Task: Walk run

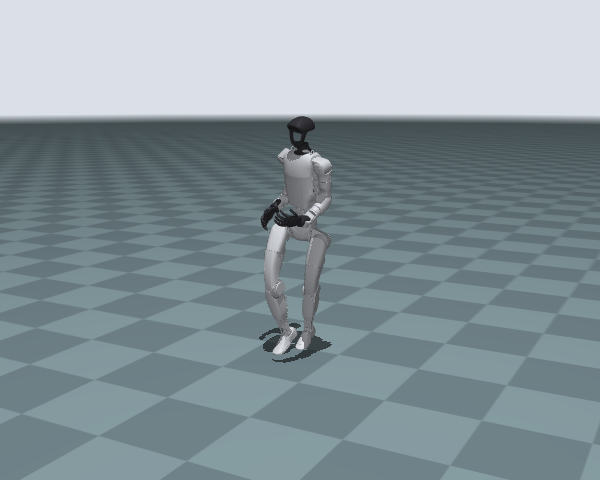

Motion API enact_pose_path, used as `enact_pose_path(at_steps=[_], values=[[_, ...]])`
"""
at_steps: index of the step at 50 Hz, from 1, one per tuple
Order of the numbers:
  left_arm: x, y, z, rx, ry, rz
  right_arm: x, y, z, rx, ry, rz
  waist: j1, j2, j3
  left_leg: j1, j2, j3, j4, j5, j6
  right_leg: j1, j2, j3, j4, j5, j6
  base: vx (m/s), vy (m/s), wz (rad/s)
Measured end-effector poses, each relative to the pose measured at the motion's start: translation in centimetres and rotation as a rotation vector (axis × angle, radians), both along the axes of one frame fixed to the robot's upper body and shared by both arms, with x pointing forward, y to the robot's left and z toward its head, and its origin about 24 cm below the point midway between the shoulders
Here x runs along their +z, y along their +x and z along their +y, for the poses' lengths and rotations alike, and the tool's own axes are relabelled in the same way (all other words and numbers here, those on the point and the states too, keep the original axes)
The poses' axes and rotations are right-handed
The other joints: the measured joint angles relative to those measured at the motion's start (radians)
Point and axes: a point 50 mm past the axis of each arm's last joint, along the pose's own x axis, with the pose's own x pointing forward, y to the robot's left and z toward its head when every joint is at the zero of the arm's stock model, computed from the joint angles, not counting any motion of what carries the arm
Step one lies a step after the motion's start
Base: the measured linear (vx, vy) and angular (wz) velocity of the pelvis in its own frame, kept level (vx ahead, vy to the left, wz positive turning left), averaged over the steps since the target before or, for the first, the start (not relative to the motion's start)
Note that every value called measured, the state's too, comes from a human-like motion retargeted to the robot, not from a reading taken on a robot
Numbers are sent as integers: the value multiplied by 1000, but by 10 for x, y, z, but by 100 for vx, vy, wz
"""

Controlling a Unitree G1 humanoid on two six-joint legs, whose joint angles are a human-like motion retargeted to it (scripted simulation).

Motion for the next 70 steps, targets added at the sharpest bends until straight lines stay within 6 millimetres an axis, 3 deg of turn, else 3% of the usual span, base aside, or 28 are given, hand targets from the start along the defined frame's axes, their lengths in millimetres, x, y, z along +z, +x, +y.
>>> enact_pose_path(at_steps=[5,7,8,9,12,15,17,20,23,25,27,28,30,33,35,37,41,45,48,50,52,54,55,56,60,63,66,70], values=[[-8,-14,0,-62,1,29,5,-6,-9,13,-23,14,-140,-3,-24,182,-36,-80,-54,367,-131,-37,-15,154,-440,-141,176,132,-42,129],[-12,-23,6,-60,-4,49,9,11,0,28,-22,-46,-118,-17,-41,240,-40,-55,-8,494,-217,-25,-34,105,-467,-82,69,120,-37,-44],[-14,-28,9,-62,-4,61,13,20,5,29,-18,-85,-104,-19,-49,239,-33,-38,81,541,-267,-7,-24,26,-446,-69,-36,149,-50,-96],[-16,-36,14,-59,2,75,16,30,14,33,-4,-126,-82,-13,-50,204,-2,5,246,556,-299,15,22,65,-391,-112,-79,177,-65,-135],[-22,-46,11,-108,0,90,32,80,37,-40,89,-319,-13,39,-24,27,132,35,727,556,-316,59,164,212,-239,-268,-99,143,-29,-39],[-34,-46,-9,-80,-88,142,60,138,64,-56,330,-518,2,-44,-91,-118,-16,0,728,455,-252,166,7,211,-311,-274,-80,118,-7,-10],[-37,-50,-11,-9,-128,161,87,162,89,-27,515,-640,41,-60,-86,-219,-13,25,704,313,-192,243,32,257,-357,-256,-94,110,-12,-70],[-40,-52,-10,15,-153,171,128,181,107,34,669,-803,112,-106,-66,-345,36,104,535,161,-132,358,16,199,-461,-117,-86,124,-25,-72],[-38,-50,-4,-35,-96,169,149,184,107,167,643,-880,192,-125,-40,-386,45,168,204,73,-64,471,53,181,-516,30,-80,117,-25,-60],[-34,-43,-3,-69,-48,154,153,184,100,243,542,-883,251,-138,-11,-372,13,144,7,28,-79,560,53,156,-534,123,-73,149,-15,-30],[-27,-35,-2,-96,5,127,146,183,88,247,431,-849,265,-140,3,-346,-16,115,-83,81,-81,628,61,108,-515,209,-52,132,-15,16],[-24,-32,-1,-102,29,111,140,181,83,232,385,-824,275,-144,6,-338,-17,140,-77,196,-16,650,62,103,-484,263,-34,140,-20,2],[-19,-28,3,-105,65,93,119,172,75,193,315,-733,289,-165,-10,-314,-33,158,8,64,58,645,63,126,-349,390,14,155,-20,11],[-15,-16,10,-87,43,68,68,143,56,173,235,-490,202,-240,5,-270,-122,110,221,-115,33,486,-45,100,229,390,59,133,-14,76],[-11,-7,11,-75,24,45,35,114,51,183,230,-306,199,-191,-1,-193,-57,110,169,-134,22,416,-31,55,283,390,30,137,-20,-25],[-7,0,9,-71,22,19,16,82,36,158,209,-173,176,-105,-1,-132,23,45,113,-133,-8,321,59,25,223,332,-27,138,-31,24],[-2,4,7,-60,2,-18,7,32,1,101,75,-37,86,-30,4,-30,26,-24,6,-40,-39,108,60,33,117,93,28,121,-32,87],[0,-2,8,-62,-12,-34,13,11,-21,70,-77,-15,-46,2,-1,85,-1,-85,-80,168,-112,-27,-22,16,-210,-74,68,117,-30,114],[-7,-12,12,-57,-23,-2,15,17,-15,19,-140,-64,-95,12,-18,183,9,-58,-94,339,-184,-51,-33,102,-422,-200,121,132,-44,38],[-12,-19,15,-52,-27,29,18,34,-3,-44,-145,-143,-92,0,-38,232,-5,-47,-46,459,-244,-53,-51,84,-441,-119,34,147,-52,-40],[-20,-32,22,-55,-11,69,24,56,15,-102,-101,-252,-67,-11,-60,205,10,19,180,556,-306,-8,-47,-23,-354,-149,-56,154,-62,-102],[-30,-45,26,-79,12,124,37,83,32,-153,-17,-385,-22,27,-34,95,119,69,587,556,-306,21,110,149,-223,-270,-91,160,-61,-92],[-34,-47,22,-112,11,146,47,101,34,-192,26,-471,5,43,-20,38,175,60,754,556,-299,36,120,106,-187,-297,-98,118,-26,-4],[-37,-47,14,-108,-1,164,58,116,36,-170,63,-539,6,12,-44,-10,109,43,750,556,-283,86,71,137,-227,-304,-84,110,-17,16],[-42,-59,8,-46,28,206,98,159,53,-26,154,-741,31,-70,-86,-190,-11,17,703,358,-194,246,10,189,-330,-304,-89,137,-21,-18],[-43,-64,7,-74,32,214,122,172,54,34,135,-839,130,-129,-77,-315,34,130,530,192,-141,367,-18,100,-453,-118,-82,111,-29,-82],[-45,-66,8,-106,17,221,127,170,57,59,127,-841,219,-148,-57,-364,46,196,197,108,-106,479,19,95,-516,80,-59,127,-32,-67],[-38,-54,10,-109,-2,188,112,159,55,62,122,-748,255,-141,-9,-326,-1,89,-115,24,-198,622,73,33,-509,278,-58,138,-27,6]])
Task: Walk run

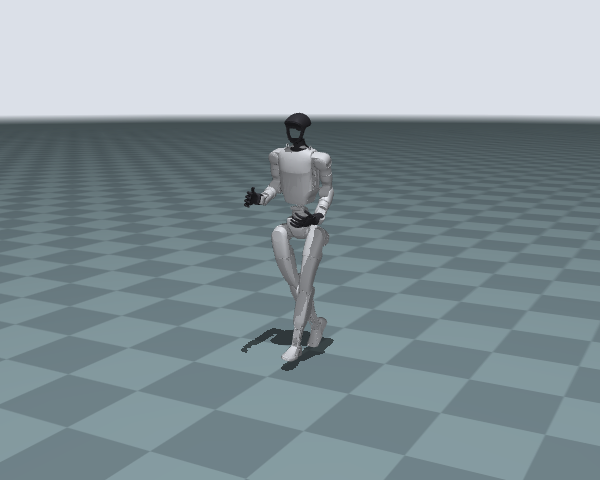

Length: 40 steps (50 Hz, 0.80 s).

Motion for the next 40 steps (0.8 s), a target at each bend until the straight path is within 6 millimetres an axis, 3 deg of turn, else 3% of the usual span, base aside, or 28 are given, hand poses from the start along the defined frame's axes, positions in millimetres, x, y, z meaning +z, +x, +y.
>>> enact_pose_path(at_steps=[1,2,3,4,5,7,10,13,17,20,23,25,27,28,30,32,35,38,40], values=[[5,4,2,7,10,-18,-8,-3,1,0,-1,38,-7,4,12,6,11,25,23,112,82,12,16,13,51,53,10,132,-32,51],[10,7,3,15,23,-35,-17,-8,1,2,-7,79,-24,-1,19,17,2,43,54,153,167,8,22,20,137,93,28,165,-34,78],[16,8,5,24,41,-51,-28,-16,-1,5,-21,130,-64,-25,17,39,-46,47,103,55,259,-24,4,14,295,108,62,190,-29,119],[20,11,4,21,53,-69,-41,-27,-8,0,-46,199,-90,-51,11,51,-84,0,171,-14,268,-64,-38,-30,468,112,50,203,-24,141],[24,14,2,13,62,-88,-55,-41,-18,-8,-74,278,-108,-80,2,58,-117,-71,249,-70,236,-107,-92,-93,648,112,14,143,-17,80],[39,33,17,56,82,-168,-76,-61,-23,58,-97,406,-158,-21,12,55,-17,-46,326,-138,212,-209,-83,-95,748,96,-6,87,-22,-16],[46,50,6,3,86,-196,-96,-103,-39,66,-68,583,-140,46,10,163,56,-80,278,-184,183,-349,-25,-73,755,-74,-40,126,-44,-19],[54,58,0,42,67,-232,-97,-133,-65,13,-63,667,-176,76,12,252,37,-100,177,-103,168,-492,-54,-45,648,-232,5,108,-30,45],[54,52,-3,71,9,-243,-90,-147,-85,-48,-93,680,-318,120,-3,392,-1,-168,55,131,86,-600,-105,-67,293,-351,85,124,-26,106],[51,47,1,57,-28,-235,-87,-136,-78,-78,-84,630,-387,130,-2,507,-1,-154,16,312,17,-621,-84,86,53,-474,183,131,-42,42],[45,39,13,56,-32,-210,-80,-107,-56,-78,-49,520,-398,125,-12,570,-1,-119,102,474,-74,-613,-98,52,60,-387,38,138,-44,-34],[37,22,28,73,2,-167,-76,-90,-30,-50,-10,455,-375,126,-22,515,19,-62,383,532,-135,-580,-57,41,175,-470,-49,158,-61,-89],[24,9,31,40,17,-104,-68,-65,-16,-80,80,364,-334,162,-2,407,138,-31,725,532,-127,-541,52,134,271,-571,-62,122,-38,-51],[18,9,26,24,4,-74,-59,-48,-14,-93,142,297,-312,149,-10,353,104,-73,797,532,-128,-506,19,137,255,-576,-44,123,-28,-21],[6,2,18,45,-14,-7,-36,-18,6,-36,294,162,-294,92,-51,275,21,-69,803,478,-88,-433,-55,157,202,-576,-41,139,-28,-37],[1,-7,19,93,10,28,-12,2,28,29,461,50,-274,67,-59,186,-16,-74,789,373,-36,-361,-46,198,160,-561,-49,150,-24,-56],[-1,-16,20,122,54,50,20,17,35,129,564,-85,-193,19,-63,60,11,15,664,196,36,-250,-85,85,59,-391,-45,136,-25,-88],[-5,-19,17,75,80,69,34,20,30,214,462,-142,-82,1,-63,1,44,102,345,133,73,-158,-51,93,12,-188,-2,122,-22,-86],[-6,-13,10,35,81,69,32,20,18,204,332,-126,-14,6,-52,-2,-14,23,113,85,79,-89,-13,100,-8,-63,25,135,-21,-31]])
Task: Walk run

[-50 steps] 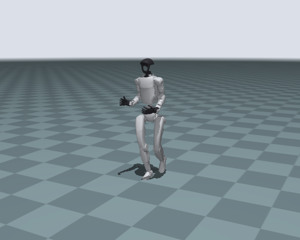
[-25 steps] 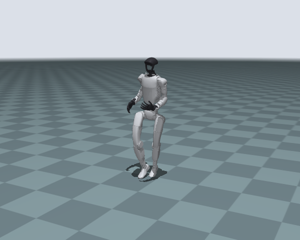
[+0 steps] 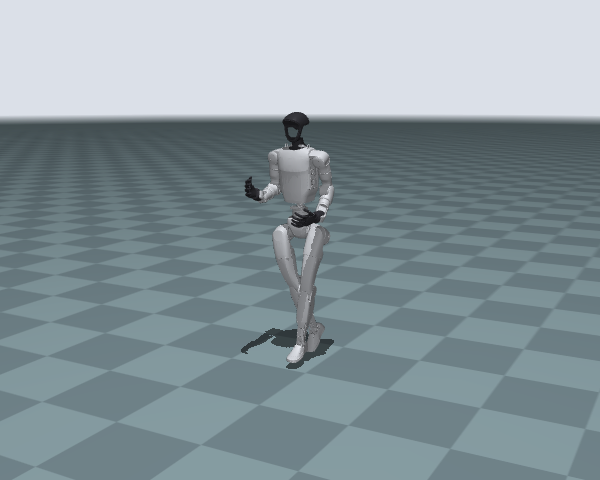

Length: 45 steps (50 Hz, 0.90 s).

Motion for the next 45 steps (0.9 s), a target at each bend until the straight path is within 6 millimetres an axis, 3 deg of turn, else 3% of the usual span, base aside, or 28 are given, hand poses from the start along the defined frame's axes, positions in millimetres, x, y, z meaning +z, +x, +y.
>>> enact_pose_path(at_steps=[1,2,3,5,6,8,10,12,14,18,22,23,24,25,27,28,30,32,35,37,39,42,45], values=[[1,4,-3,-12,-4,-10,-4,-1,-6,-26,-60,19,14,-4,6,13,-14,-43,-75,-29,-57,34,-1,-40,4,47,16,104,-24,6],[2,8,-7,-22,-8,-21,-9,-2,-12,-52,-114,42,26,-8,12,23,-22,-66,-129,-30,-74,65,0,-65,16,93,31,90,-27,22],[5,12,-10,-26,-11,-37,-15,-4,-16,-78,-158,71,31,-12,17,28,-18,-48,-137,25,-12,88,6,-60,45,139,44,122,-29,17],[11,20,-14,-28,-18,-74,-31,-13,-19,-111,-230,139,28,-38,26,56,-60,6,-84,37,156,67,5,-10,266,175,97,175,-30,47],[13,22,-14,-28,-17,-93,-42,-21,-16,-111,-255,184,-25,-58,24,74,-98,-27,-9,-22,169,29,-6,-46,430,175,117,170,-31,137],[20,35,-8,-5,-23,-152,-67,-36,-11,-102,-295,294,-108,-86,2,61,-146,-116,133,-123,138,-80,-37,-60,701,175,154,149,-37,109],[26,48,7,40,-42,-199,-95,-55,-1,-95,-286,439,-116,4,-22,72,1,-86,162,-171,107,-160,25,-44,687,175,125,110,-31,-68],[28,61,-2,32,-56,-212,-113,-80,-6,-138,-237,546,-108,68,-16,135,55,-105,129,-189,96,-246,35,-88,686,53,27,71,-14,-41],[36,71,-7,39,-46,-244,-121,-103,-19,-184,-193,610,-127,95,-2,201,55,-127,71,-156,83,-333,2,-110,653,-93,4,122,-27,47],[46,74,-8,79,-39,-284,-131,-141,-43,-206,-205,727,-237,131,9,325,37,-176,-44,34,22,-465,-69,-133,401,-265,62,122,-30,97],[47,67,-2,79,-57,-284,-130,-154,-58,-202,-297,759,-328,115,8,475,-1,-188,-93,221,-34,-523,-86,-17,85,-381,149,123,-39,52],[46,65,0,73,-63,-278,-129,-153,-59,-202,-320,752,-327,114,5,508,4,-170,-93,260,-57,-527,-99,-6,39,-396,181,116,-41,-19],[45,63,2,67,-67,-271,-128,-150,-59,-204,-339,741,-331,114,2,535,8,-164,-75,304,-83,-531,-107,-25,23,-369,146,145,-53,-21],[44,60,3,62,-70,-263,-126,-147,-59,-206,-354,728,-338,114,-2,557,12,-163,-49,351,-113,-535,-113,-58,21,-322,76,152,-54,-14],[40,50,10,68,-59,-244,-126,-136,-51,-203,-367,700,-335,115,-19,535,21,-128,153,448,-175,-509,-98,-143,94,-346,-36,146,-51,-73],[36,41,16,78,-37,-228,-128,-130,-43,-192,-356,690,-313,138,-7,478,65,-90,378,448,-197,-495,2,-23,169,-415,-69,157,-52,-133],[28,33,16,43,-13,-199,-123,-100,-38,-246,-276,622,-256,194,31,363,244,-23,770,448,-216,-483,102,-6,289,-515,-89,124,-24,-87],[13,25,2,94,-51,-125,-109,-65,-34,-247,-188,516,-266,185,16,279,204,-61,832,448,-206,-401,56,11,232,-522,-73,89,-2,-5],[-3,4,-7,200,-106,-33,-76,-25,-12,-178,-90,332,-274,102,-38,188,89,-13,683,359,-75,-292,-35,84,137,-498,-84,123,-9,-7],[-10,-10,-6,220,-133,-1,-53,-7,-4,-145,-66,221,-224,63,-37,101,61,2,612,213,-44,-225,-65,65,82,-420,-77,103,-11,-80],[-15,-19,-1,188,-132,31,-35,2,0,-107,-91,135,-152,30,-39,47,91,82,465,129,-13,-162,-82,8,33,-309,-64,118,-20,-107],[-16,-24,8,131,-83,48,-22,5,-3,-70,-198,73,-50,24,-25,8,71,82,147,63,3,-70,-38,11,-10,-163,-43,87,-16,-74],[-9,-16,12,90,-26,16,-28,4,-13,-78,-336,98,16,23,7,26,25,-24,-99,-3,-76,41,-16,-41,-15,-57,-28,132,-13,-25]])
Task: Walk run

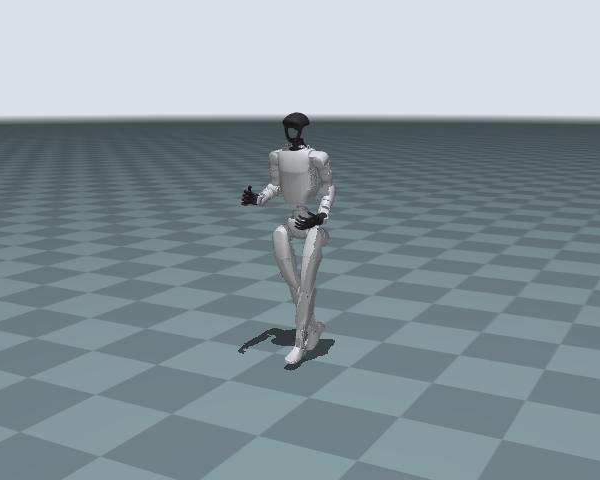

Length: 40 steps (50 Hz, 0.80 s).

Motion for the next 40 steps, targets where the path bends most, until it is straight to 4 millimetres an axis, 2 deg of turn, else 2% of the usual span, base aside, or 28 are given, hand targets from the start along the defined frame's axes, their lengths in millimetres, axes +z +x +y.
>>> enact_pose_path(at_steps=[2,3,4,5,7,8,9,10,12,15,17,20,22,23,25,27,28,30,32,35,38,40], values=[[8,9,0,-18,28,-43,-10,-4,-5,-25,-54,40,5,-8,13,6,0,16,-15,63,98,40,6,-11,63,75,21,101,-18,12],[13,14,-1,-24,37,-66,-16,-7,-6,-33,-77,65,8,-17,14,7,-12,34,8,39,200,42,2,-11,121,127,42,132,-15,28],[17,17,-3,-32,42,-83,-25,-14,-8,-36,-98,105,-6,-20,10,10,-19,28,68,-7,243,27,13,-11,215,179,62,164,-13,63],[20,20,-4,-41,46,-98,-36,-23,-9,-35,-117,152,-28,-21,3,15,-23,10,146,-64,256,3,31,-11,325,233,81,160,-8,121],[28,39,-5,-33,20,-165,-62,-44,-16,-35,-171,280,-99,-62,0,9,-83,-69,278,-158,222,-135,-52,-53,685,233,100,122,-10,106],[32,49,-1,-23,7,-195,-76,-56,-16,-37,-183,353,-111,-61,3,25,-70,-36,307,-190,224,-178,-79,-54,778,233,115,98,-19,12],[37,59,-3,-29,0,-221,-88,-70,-17,-46,-179,424,-104,-34,3,49,-32,-37,295,-200,219,-211,-60,-63,783,225,107,103,-23,-43],[41,68,-7,-41,-4,-244,-100,-85,-18,-59,-166,494,-88,5,1,78,19,-54,261,-199,209,-240,-18,-76,745,213,88,98,-21,-15],[52,84,-17,-41,-14,-297,-114,-118,-26,-94,-113,611,-94,34,17,134,34,-87,232,-196,202,-315,5,-70,722,85,69,82,-22,50],[66,98,-25,-30,-40,-360,-125,-159,-34,-141,36,739,-146,64,29,219,19,-131,141,-100,182,-420,-36,-68,612,-120,121,105,-29,104],[70,99,-26,-28,-58,-382,-129,-179,-40,-174,118,803,-199,77,22,275,7,-151,91,-7,143,-468,-82,-90,454,-204,141,106,-28,99],[71,97,-23,-38,-72,-387,-128,-192,-50,-224,195,832,-271,79,20,370,-29,-180,49,111,92,-513,-116,-71,190,-309,145,115,-29,81],[69,95,-18,-50,-61,-375,-125,-189,-52,-239,204,808,-285,77,26,447,-28,-168,37,173,50,-514,-109,13,65,-346,164,105,-31,6],[68,94,-14,-52,-47,-369,-123,-183,-51,-240,197,783,-276,78,28,479,-22,-143,42,201,25,-515,-121,4,38,-312,143,113,-40,-24],[68,92,-8,-62,-12,-358,-117,-166,-45,-252,176,717,-302,60,29,524,-29,-143,116,278,-22,-510,-108,42,44,-105,38,115,-44,3],[62,81,3,-75,35,-327,-114,-146,-31,-248,170,665,-290,53,0,486,-19,-91,305,394,-79,-490,-82,14,136,-297,-60,115,-51,-54],[56,73,6,-89,52,-305,-113,-133,-24,-248,189,634,-280,52,-5,440,8,-51,451,436,-90,-470,-55,89,190,-360,-50,126,-55,-58],[42,63,2,-125,40,-249,-103,-90,-18,-272,279,527,-251,82,10,317,115,-37,787,450,-115,-421,-14,78,209,-400,-41,96,-30,-19],[27,51,-8,-59,-6,-174,-81,-51,-9,-202,359,389,-276,59,-20,267,89,-21,805,434,-69,-350,-38,91,150,-396,-44,79,-13,-3],[13,29,-15,44,-58,-104,-34,-4,14,-68,438,173,-285,30,-40,180,59,11,761,266,30,-260,-68,72,75,-338,-49,105,-13,-26],[6,15,-12,44,-86,-71,17,21,29,81,433,-32,-192,-14,-50,86,63,114,625,94,98,-193,-86,47,18,-226,-31,94,-20,-123],[3,9,-8,5,-78,-51,43,27,33,168,388,-141,-122,-31,-53,46,55,141,450,43,101,-155,-79,38,-3,-161,-9,87,-22,-112]])
